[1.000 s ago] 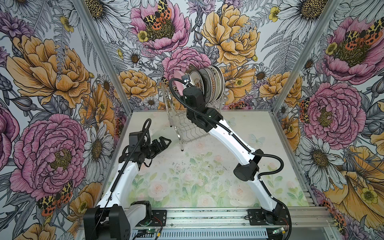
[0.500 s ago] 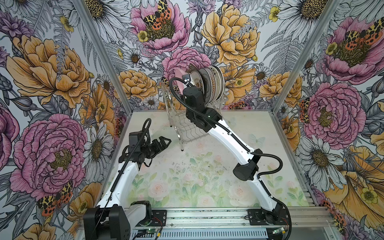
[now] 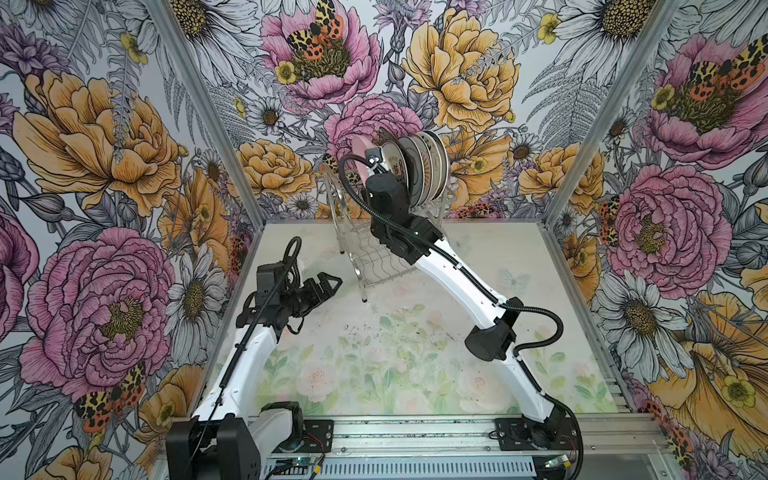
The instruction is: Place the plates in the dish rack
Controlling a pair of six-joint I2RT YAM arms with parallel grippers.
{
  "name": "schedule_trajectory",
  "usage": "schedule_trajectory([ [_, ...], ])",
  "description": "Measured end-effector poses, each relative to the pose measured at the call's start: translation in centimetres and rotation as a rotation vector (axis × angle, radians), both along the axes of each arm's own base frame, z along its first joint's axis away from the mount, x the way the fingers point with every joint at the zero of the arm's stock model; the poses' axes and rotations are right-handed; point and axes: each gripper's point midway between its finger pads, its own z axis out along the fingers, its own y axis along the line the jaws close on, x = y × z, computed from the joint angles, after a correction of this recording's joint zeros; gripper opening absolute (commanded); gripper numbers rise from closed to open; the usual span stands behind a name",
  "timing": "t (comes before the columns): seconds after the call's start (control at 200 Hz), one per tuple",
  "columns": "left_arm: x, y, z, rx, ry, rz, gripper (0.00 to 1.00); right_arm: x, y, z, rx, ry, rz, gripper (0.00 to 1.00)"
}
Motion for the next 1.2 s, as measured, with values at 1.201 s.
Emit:
schedule_trajectory([
  [1.201, -0.9, 0.2, -0.2, -0.002, -0.012, 0.008, 0.99, -1.5, 2.1, 0.4, -0.145, -0.032, 0.016, 0.00],
])
